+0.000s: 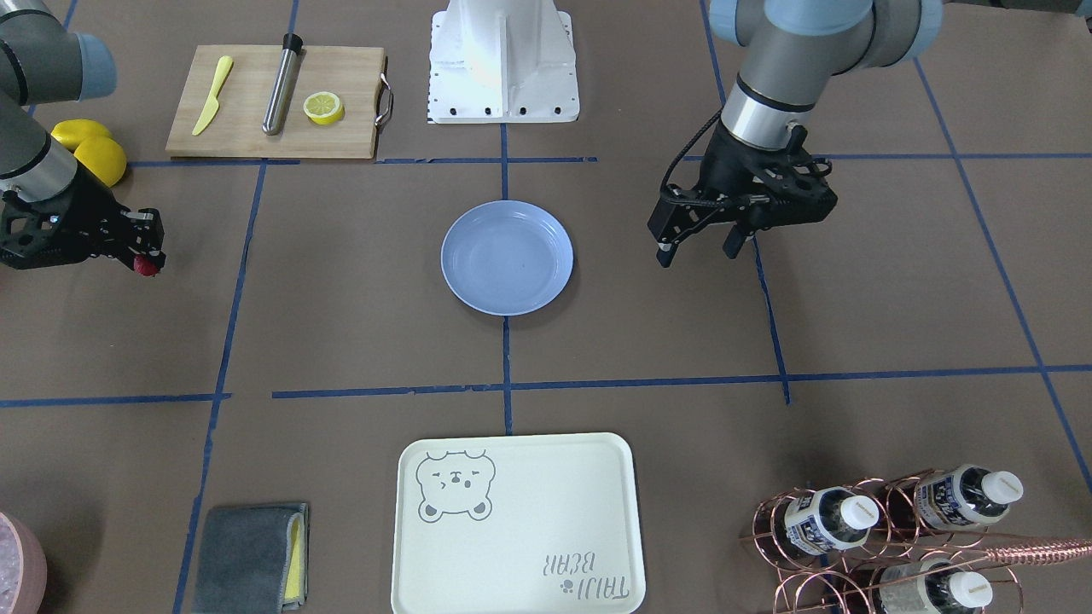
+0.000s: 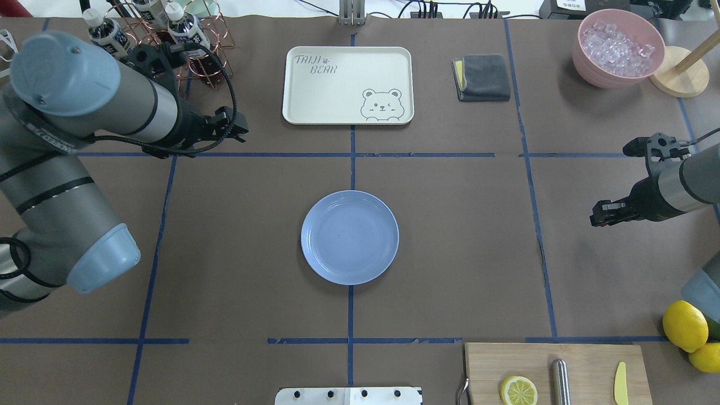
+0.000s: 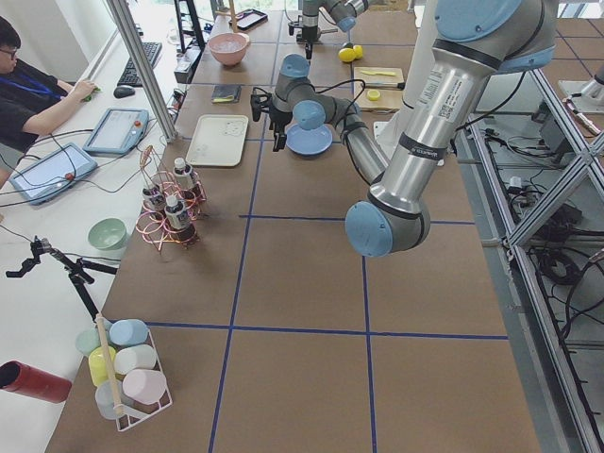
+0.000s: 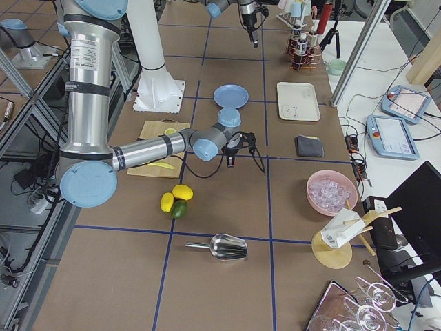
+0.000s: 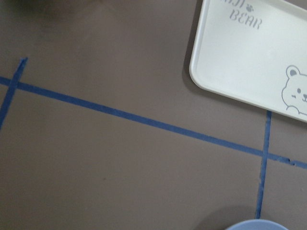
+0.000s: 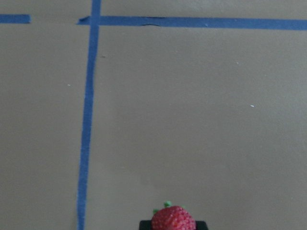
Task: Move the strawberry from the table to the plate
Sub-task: 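Carry the strawberry with the right gripper over the plate while the left arm withdraws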
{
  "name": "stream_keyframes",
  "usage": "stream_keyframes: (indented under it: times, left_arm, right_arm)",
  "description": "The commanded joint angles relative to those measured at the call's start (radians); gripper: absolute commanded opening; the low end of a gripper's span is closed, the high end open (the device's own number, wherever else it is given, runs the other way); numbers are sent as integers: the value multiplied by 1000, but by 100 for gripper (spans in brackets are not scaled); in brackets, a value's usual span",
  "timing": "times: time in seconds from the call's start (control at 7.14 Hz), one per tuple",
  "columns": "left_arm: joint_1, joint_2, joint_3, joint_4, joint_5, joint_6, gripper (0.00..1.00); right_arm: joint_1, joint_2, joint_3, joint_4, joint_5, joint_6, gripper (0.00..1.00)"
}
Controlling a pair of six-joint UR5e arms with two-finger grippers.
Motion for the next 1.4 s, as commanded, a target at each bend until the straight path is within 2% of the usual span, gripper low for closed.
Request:
stream_keyframes:
  times: [0.0, 0.14, 0.28, 0.42, 0.56, 0.84, 0.98, 1.12, 1.26]
  left_arm:
    - [-99, 62, -16, 63, -14, 256, 100]
    - [-153, 105, -13, 64, -43, 385, 100]
    - [-228, 162, -9, 64, -91, 526, 100]
    - [-303, 208, 6, 66, -109, 667, 100]
    - [-354, 250, 38, 72, -143, 787, 100]
    - [-475, 297, 130, 80, -168, 1032, 100]
    - [-538, 298, 185, 78, -190, 1128, 100]
    - [-550, 298, 211, 77, -207, 1165, 100]
    - [-550, 298, 219, 77, -208, 1165, 100]
  right_arm:
    - [-22, 254, 38, -232, 6, 65, 0]
    - [-80, 377, 38, -304, 2, 138, 0]
    - [-169, 477, 15, -316, -20, 229, 0]
    - [-232, 578, -32, -316, -94, 287, 0]
    - [-287, 655, -84, -320, -165, 345, 0]
    - [-361, 807, -257, -319, -257, 355, 0]
    - [-402, 843, -313, -319, -285, 357, 0]
    - [-429, 847, -336, -317, -331, 355, 0]
    - [-444, 843, -341, -320, -337, 355, 0]
